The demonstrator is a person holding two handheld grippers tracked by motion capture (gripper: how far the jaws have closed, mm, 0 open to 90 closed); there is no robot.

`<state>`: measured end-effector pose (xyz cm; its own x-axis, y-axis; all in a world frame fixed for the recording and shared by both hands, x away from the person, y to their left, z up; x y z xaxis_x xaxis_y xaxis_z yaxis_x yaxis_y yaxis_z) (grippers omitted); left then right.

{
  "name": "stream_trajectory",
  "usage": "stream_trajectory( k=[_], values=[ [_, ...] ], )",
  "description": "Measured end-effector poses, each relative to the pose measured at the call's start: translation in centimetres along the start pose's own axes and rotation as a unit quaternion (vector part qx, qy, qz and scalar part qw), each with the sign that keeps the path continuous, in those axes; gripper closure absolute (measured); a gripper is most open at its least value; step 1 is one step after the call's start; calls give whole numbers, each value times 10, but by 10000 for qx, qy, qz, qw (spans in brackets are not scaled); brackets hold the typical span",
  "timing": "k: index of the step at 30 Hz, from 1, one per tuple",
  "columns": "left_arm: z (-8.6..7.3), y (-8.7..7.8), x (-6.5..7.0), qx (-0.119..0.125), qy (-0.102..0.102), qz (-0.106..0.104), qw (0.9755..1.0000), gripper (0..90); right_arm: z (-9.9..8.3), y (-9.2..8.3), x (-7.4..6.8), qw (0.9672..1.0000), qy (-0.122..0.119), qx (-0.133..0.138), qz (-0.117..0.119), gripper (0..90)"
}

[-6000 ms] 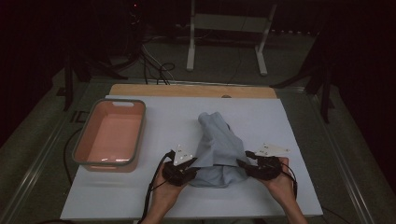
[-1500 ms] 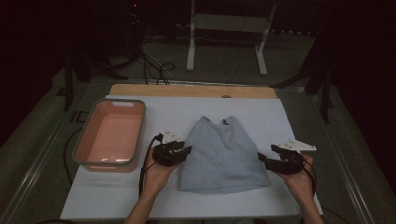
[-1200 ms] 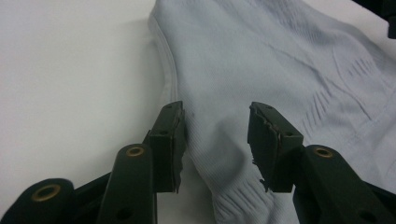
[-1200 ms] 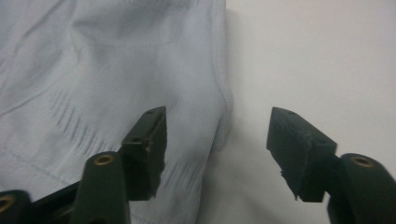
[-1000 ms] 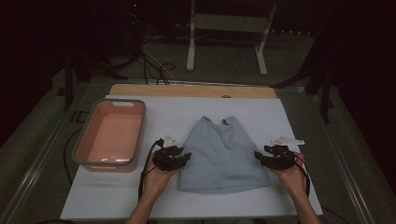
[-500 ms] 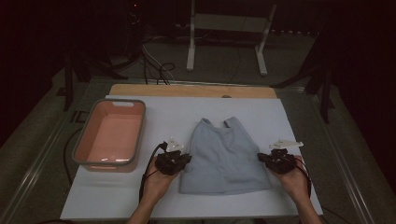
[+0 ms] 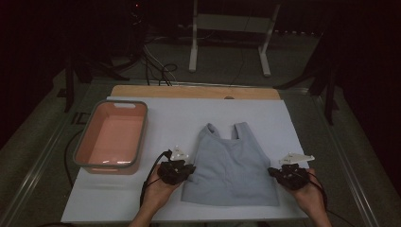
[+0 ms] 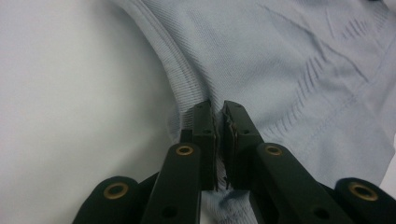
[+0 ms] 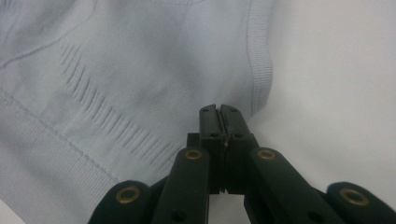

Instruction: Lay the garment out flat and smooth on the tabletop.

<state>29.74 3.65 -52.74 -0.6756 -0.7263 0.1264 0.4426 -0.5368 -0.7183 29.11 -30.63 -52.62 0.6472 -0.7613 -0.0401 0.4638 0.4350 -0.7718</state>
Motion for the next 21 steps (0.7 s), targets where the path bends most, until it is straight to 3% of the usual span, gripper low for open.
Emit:
stream_trajectory(
  k=[6, 9, 14, 16, 21],
  values=[
    [-2, -2, 6, -76, 104, -82, 9999, 847, -8, -4, -7, 9997, -56, -234, 53, 890],
    [4, -4, 2, 137, -37, -111, 9998, 731, -6, -4, -6, 9998, -32, -188, 45, 874],
    [18, -6, -5, 374, -162, -88, 9991, 536, 7, -4, -4, 9999, 11, 121, -10, 653],
    [25, -4, -9, 463, -241, -66, 9986, 499, 14, -4, -4, 9997, 24, 245, -16, 543],
    [37, 7, -15, 559, -421, -1, 9975, 443, 27, -2, -8, 9986, 125, 506, -96, 369]
  ],
)
Point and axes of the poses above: each handheld gripper's, and its own axes: y roughly forward along the jaws, z roughly out of its top, x roughly to its right, the point moved 5 cm from there along y, roughly forward along the jaws, and after that the axes turned 5 degrees about z, right-handed, at the moved point
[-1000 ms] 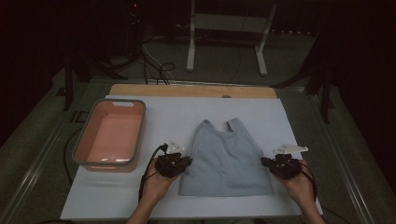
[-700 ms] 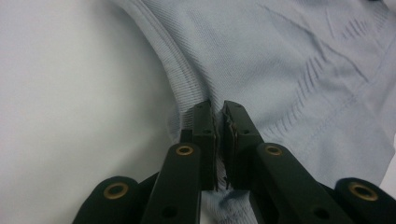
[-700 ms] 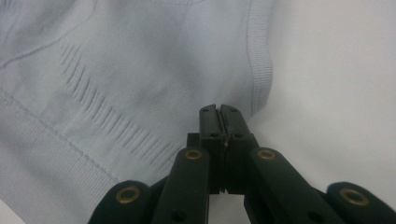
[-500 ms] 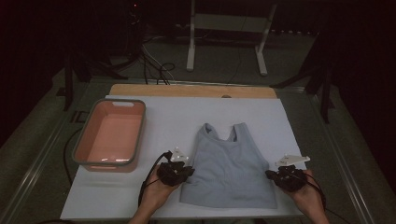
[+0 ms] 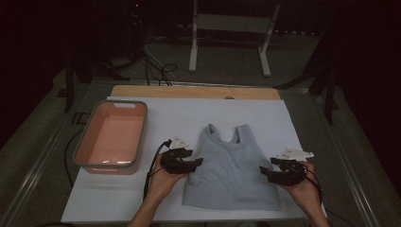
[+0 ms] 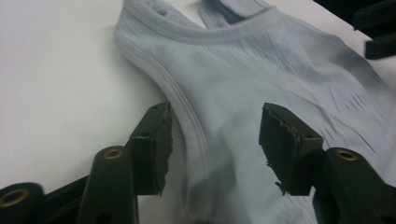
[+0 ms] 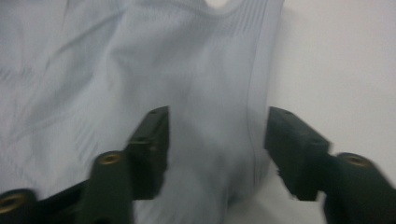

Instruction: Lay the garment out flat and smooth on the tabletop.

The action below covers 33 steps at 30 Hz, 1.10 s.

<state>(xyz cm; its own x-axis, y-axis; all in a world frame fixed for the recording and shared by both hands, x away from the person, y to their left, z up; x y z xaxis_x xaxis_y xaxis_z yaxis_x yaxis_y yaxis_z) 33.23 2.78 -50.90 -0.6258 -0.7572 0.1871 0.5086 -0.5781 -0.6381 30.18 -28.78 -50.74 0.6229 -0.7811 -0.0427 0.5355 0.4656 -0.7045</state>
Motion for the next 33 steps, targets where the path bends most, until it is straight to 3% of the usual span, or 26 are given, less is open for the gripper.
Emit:
stream_trajectory(
  k=[5, 8, 10, 14, 17, 19, 21, 25, 27, 30, 31, 32, 33],
  values=[
    [4, 15, -5, 12, -139, 145, 9998, 367, 9, 4, -3, 9997, -18, 205, -123, 286],
    [4, 23, -8, -29, -224, 157, 9996, 335, 12, 5, -3, 9995, 8, 270, -147, 272],
    [5, 29, -9, -62, -343, 59, 9994, 334, 14, 5, -3, 9994, 12, 303, -153, 266],
    [11, 40, -9, -106, -491, -77, 9987, 377, 16, 6, -4, 9993, 37, 344, -157, 266],
    [17, 42, -5, -64, -509, -186, 9985, 539, 19, 7, -5, 9992, 2, 376, -140, 266],
    [19, 42, 1, -74, -342, -75, 9994, 702, 21, 7, -7, 9991, -8, 388, -142, 266],
    [21, 41, 7, -36, -142, 20, 9999, 777, 23, 7, -8, 9991, -19, 412, -129, 266],
    [23, 37, 16, 46, 101, 175, 9998, 824, 27, 7, -11, 9989, -62, 439, -128, 267],
    [23, 32, 24, 134, 322, 270, 9990, 830, 30, 8, -14, 9989, -100, 452, -116, 267],
    [22, 28, 37, 239, 677, 325, 9969, 832, 35, 10, -17, 9987, -118, 491, -104, 269],
    [22, 28, 37, 239, 677, 325, 9969, 831, 35, 10, -17, 9987, -118, 491, -104, 269],
    [21, 27, 46, 231, 928, 357, 9948, 831, 37, 11, -18, 9985, -159, 515, -107, 271],
    [19, 28, 51, 223, 1039, 382, 9936, 830, 42, 12, -23, 9983, -180, 553, -77, 291]
  ],
)
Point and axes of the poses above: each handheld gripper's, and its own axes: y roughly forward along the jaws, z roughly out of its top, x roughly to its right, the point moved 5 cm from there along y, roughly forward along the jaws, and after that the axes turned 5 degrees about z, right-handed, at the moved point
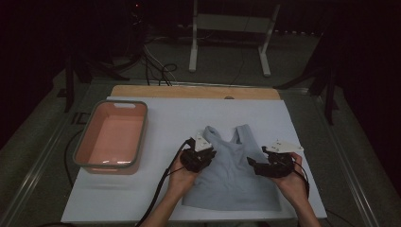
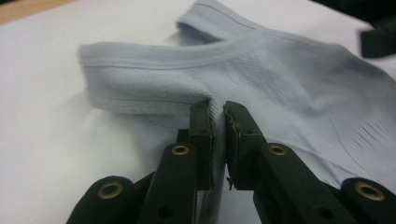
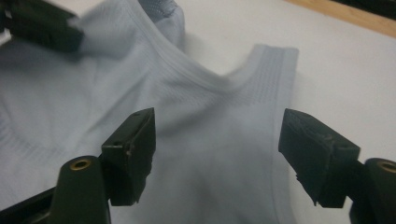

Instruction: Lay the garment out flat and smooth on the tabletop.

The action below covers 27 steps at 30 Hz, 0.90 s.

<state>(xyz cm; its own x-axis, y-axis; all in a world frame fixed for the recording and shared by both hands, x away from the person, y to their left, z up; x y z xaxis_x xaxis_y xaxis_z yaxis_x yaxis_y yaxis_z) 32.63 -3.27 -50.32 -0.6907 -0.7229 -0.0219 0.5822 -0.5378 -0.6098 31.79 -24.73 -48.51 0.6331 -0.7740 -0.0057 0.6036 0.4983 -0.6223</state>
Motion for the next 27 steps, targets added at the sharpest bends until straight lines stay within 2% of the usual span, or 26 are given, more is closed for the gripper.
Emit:
stream_trajectory(
  k=[3, 8, 11, 17, 27],
  values=[
    [-3, 3, 13, -44, 202, -48, 9998, 829, 8, 2, -6, 9999, -65, 94, 50, 316],
    [-10, 7, 26, 9, 219, -157, 9996, 828, 22, 8, -18, 9995, -85, 233, 217, 363],
    [-14, 6, 29, 26, 218, -195, 9996, 830, 29, 16, -26, 9989, -212, 261, 318, 402],
    [-20, 3, 32, 93, 181, -275, 9994, 833, 39, 36, -41, 9978, -310, 249, 525, 451],
    [-24, 3, 38, 25, 297, -287, 9991, 832, 51, 63, -66, 9951, -466, 146, 864, 506]
  ],
)
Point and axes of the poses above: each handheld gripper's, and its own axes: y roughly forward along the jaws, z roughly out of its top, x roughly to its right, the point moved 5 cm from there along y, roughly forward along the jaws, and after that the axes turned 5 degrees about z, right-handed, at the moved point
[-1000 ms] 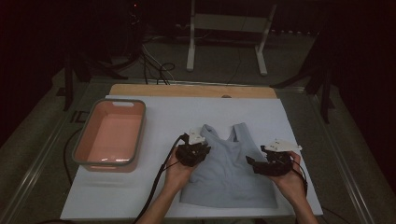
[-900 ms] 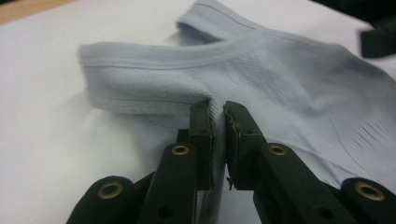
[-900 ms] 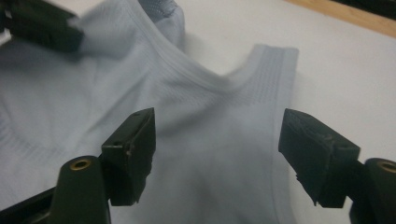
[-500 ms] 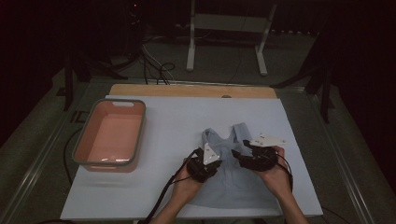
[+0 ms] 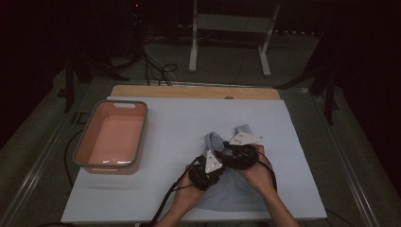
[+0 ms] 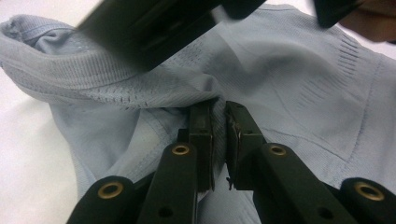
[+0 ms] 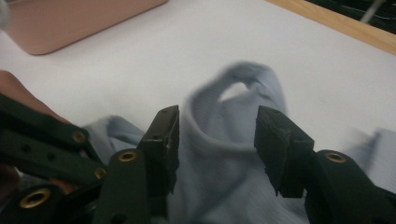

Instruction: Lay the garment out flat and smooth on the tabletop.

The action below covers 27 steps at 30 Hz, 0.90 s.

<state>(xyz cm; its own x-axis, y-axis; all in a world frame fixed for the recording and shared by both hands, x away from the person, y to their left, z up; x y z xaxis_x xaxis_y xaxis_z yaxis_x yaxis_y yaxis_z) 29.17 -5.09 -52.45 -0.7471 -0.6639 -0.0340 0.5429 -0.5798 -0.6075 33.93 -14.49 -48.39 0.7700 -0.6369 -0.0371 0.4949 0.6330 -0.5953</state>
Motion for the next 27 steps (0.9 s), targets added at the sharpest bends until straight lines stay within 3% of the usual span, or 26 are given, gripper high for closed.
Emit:
stream_trajectory(
  k=[3, 5, 7, 8, 17, 22, 27],
  values=[
    [1, -2, 1, 27, -17, -19, 10000, 830, 1, 9, -3, 9998, -85, -142, 89, 547],
    [1, -3, 1, 6, -19, -49, 10000, 826, -2, 13, -4, 9994, -69, -304, 154, 668],
    [1, -4, 0, -2, -9, -92, 10000, 815, -3, 12, -4, 9992, -71, -336, 217, 846],
    [1, -5, 0, 8, -15, -108, 9999, 804, -3, 10, -4, 9991, -78, -349, 218, 870],
    [3, -24, -10, 243, -159, -331, 9990, 659, -12, -27, 3, 9998, -164, -134, 22, 879],
    [5, -34, -26, 296, -299, -186, 9989, 622, -26, -43, 8, 10000, -5, -59, 3, 879],
    [13, -34, -41, 281, -404, 75, 9988, 614, -38, -52, 6, 9999, 59, -100, 54, 878]
  ],
)
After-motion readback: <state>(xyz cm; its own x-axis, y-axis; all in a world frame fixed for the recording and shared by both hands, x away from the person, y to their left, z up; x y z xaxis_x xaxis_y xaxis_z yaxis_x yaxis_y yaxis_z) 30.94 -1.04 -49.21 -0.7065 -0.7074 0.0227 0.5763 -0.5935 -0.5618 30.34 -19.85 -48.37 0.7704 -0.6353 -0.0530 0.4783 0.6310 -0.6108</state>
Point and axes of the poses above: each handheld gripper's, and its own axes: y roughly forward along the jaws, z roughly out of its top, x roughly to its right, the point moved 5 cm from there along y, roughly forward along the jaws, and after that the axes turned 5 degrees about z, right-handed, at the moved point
